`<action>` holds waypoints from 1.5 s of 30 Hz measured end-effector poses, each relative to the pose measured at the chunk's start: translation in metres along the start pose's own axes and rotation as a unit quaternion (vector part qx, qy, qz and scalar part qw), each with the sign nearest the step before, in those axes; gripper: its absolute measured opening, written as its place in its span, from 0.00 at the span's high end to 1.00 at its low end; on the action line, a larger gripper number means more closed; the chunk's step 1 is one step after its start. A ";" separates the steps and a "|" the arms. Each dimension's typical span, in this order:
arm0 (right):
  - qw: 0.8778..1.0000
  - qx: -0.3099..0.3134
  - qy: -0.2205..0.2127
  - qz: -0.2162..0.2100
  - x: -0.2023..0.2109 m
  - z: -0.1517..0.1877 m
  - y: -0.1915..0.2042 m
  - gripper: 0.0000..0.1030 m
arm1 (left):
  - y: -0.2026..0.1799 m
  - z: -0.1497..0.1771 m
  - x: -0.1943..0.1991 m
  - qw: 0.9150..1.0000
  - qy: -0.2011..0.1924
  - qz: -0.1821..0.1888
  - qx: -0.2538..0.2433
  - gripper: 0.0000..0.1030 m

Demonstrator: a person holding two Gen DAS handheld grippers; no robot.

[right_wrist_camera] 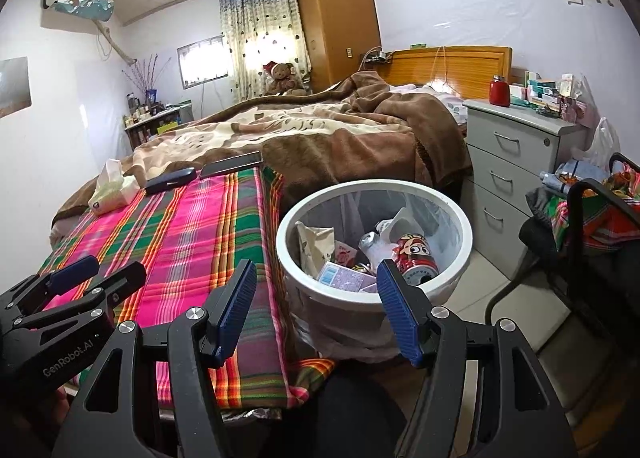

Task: Collect trash

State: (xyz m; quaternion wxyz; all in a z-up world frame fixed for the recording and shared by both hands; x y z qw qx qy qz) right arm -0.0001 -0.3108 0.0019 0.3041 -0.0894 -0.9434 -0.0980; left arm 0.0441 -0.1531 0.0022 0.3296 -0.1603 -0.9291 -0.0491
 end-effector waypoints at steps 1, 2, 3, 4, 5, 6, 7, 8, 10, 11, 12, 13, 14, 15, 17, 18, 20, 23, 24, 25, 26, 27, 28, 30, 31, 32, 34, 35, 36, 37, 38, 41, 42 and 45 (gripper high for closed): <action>1.000 0.000 0.000 -0.001 0.000 0.000 0.000 0.38 | 0.000 0.000 0.000 1.000 0.000 0.000 0.000 0.35; 1.000 0.000 -0.001 -0.001 0.000 0.000 0.000 0.38 | 0.000 0.000 0.001 1.000 -0.001 0.000 0.000 0.35; 1.000 0.000 -0.001 -0.001 0.000 0.000 0.001 0.38 | 0.000 0.000 0.000 1.000 0.000 0.000 0.000 0.35; 1.000 0.000 -0.002 -0.001 0.000 0.000 0.001 0.38 | 0.000 0.000 0.000 1.000 0.000 0.000 0.000 0.35; 1.000 0.000 -0.001 -0.001 0.000 0.000 0.001 0.38 | 0.000 0.000 0.000 1.000 -0.001 0.000 0.000 0.35; 1.000 0.000 -0.001 -0.001 0.000 0.000 0.001 0.38 | -0.001 0.000 0.000 1.000 -0.001 0.000 0.000 0.35; 1.000 0.000 -0.001 -0.001 0.000 0.000 0.001 0.38 | 0.000 0.000 0.000 1.000 0.000 0.000 0.000 0.35; 1.000 0.000 -0.001 0.000 0.000 0.000 0.001 0.38 | 0.000 0.000 0.001 1.000 -0.001 0.000 0.000 0.35; 1.000 0.000 -0.001 0.000 0.001 -0.001 0.001 0.38 | 0.000 0.000 0.001 1.000 0.000 0.001 0.000 0.35; 1.000 0.000 0.000 -0.001 0.001 -0.001 0.001 0.38 | 0.000 0.000 0.001 1.000 0.000 0.001 0.000 0.35; 1.000 0.000 0.000 0.000 0.001 -0.001 0.001 0.38 | 0.000 0.000 0.002 1.000 0.000 0.001 0.000 0.35; 1.000 -0.001 0.000 0.000 0.001 -0.001 0.001 0.38 | 0.000 0.000 0.002 1.000 0.001 0.001 0.000 0.35; 1.000 0.000 0.000 -0.001 0.001 -0.001 0.001 0.38 | 0.000 0.000 0.003 1.000 0.001 0.001 0.001 0.35; 1.000 0.000 0.000 0.000 0.001 -0.001 0.001 0.38 | 0.000 0.000 0.004 1.000 0.000 0.001 0.000 0.35; 1.000 0.000 0.000 0.000 0.001 -0.001 0.001 0.38 | 0.000 0.001 0.003 1.000 0.001 0.000 0.000 0.35; 1.000 0.000 -0.001 0.000 0.001 -0.001 0.001 0.38 | 0.000 0.001 0.003 1.000 0.001 0.000 0.000 0.35; 1.000 0.000 0.000 0.000 0.001 -0.001 0.001 0.38 | 0.000 0.001 0.003 1.000 0.001 0.001 0.001 0.35; 1.000 0.000 0.000 0.000 0.001 -0.001 0.001 0.38 | 0.000 0.001 0.005 1.000 0.002 0.001 0.001 0.35; 1.000 -0.001 0.000 0.000 0.001 -0.001 0.001 0.38 | 0.000 0.002 0.005 1.000 0.002 0.001 0.001 0.35; 1.000 -0.001 0.001 0.000 0.001 -0.001 0.001 0.38 | 0.000 0.002 0.005 1.000 0.003 0.002 0.001 0.35; 1.000 -0.001 0.001 0.000 0.001 -0.001 0.001 0.38 | 0.000 0.002 0.005 1.000 0.003 0.002 0.001 0.35; 1.000 0.000 0.001 0.000 0.001 -0.001 0.001 0.38 | -0.001 0.002 0.005 1.000 0.002 0.002 0.001 0.35; 1.000 0.000 0.001 0.000 0.001 -0.001 0.001 0.38 | -0.001 0.002 0.005 1.000 0.002 0.002 0.000 0.35; 1.000 0.000 0.001 0.000 0.001 -0.001 0.001 0.38 | 0.000 0.002 0.005 1.000 0.003 0.002 0.001 0.35; 1.000 0.000 0.001 0.000 0.002 -0.001 0.001 0.38 | -0.001 0.002 0.005 1.000 0.004 0.003 0.001 0.35; 1.000 0.000 0.002 0.000 0.002 0.000 0.001 0.38 | -0.001 0.002 0.005 1.000 0.006 0.004 0.002 0.35; 1.000 0.000 0.001 0.000 0.002 0.000 0.002 0.38 | -0.001 0.001 0.004 1.000 0.006 0.005 0.003 0.35; 1.000 0.000 0.002 0.000 0.001 0.000 0.002 0.38 | -0.002 0.001 0.004 1.000 0.006 0.005 0.002 0.35; 1.000 0.000 0.002 0.000 0.001 0.000 0.002 0.38 | -0.002 0.001 0.004 1.000 0.007 0.005 0.000 0.35; 1.000 0.000 0.002 0.000 0.001 0.000 0.002 0.38 | -0.002 0.001 0.003 1.000 0.007 0.004 0.000 0.35; 1.000 0.000 0.002 0.000 0.001 0.001 0.003 0.38 | -0.003 0.001 0.002 1.000 0.007 0.003 -0.001 0.35; 1.000 -0.001 0.002 0.000 0.001 0.001 0.003 0.38 | -0.002 0.002 0.000 1.000 0.010 0.004 0.001 0.35; 1.000 -0.001 0.002 0.000 0.001 0.001 0.003 0.38 | -0.002 0.002 0.000 1.000 0.010 0.003 0.002 0.35; 1.000 0.000 0.003 0.000 0.001 0.001 0.002 0.38 | -0.001 0.003 0.000 1.000 0.010 0.003 0.002 0.35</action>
Point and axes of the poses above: each gripper's, at about its wrist camera, not at the fingertips, and x roughly against the way its jaws point, y to its left, z to its underside, the point moved 3 cm from there along -x, roughly the way its jaws point, and after that the axes turned 5 degrees about y, right-handed, at the moved point
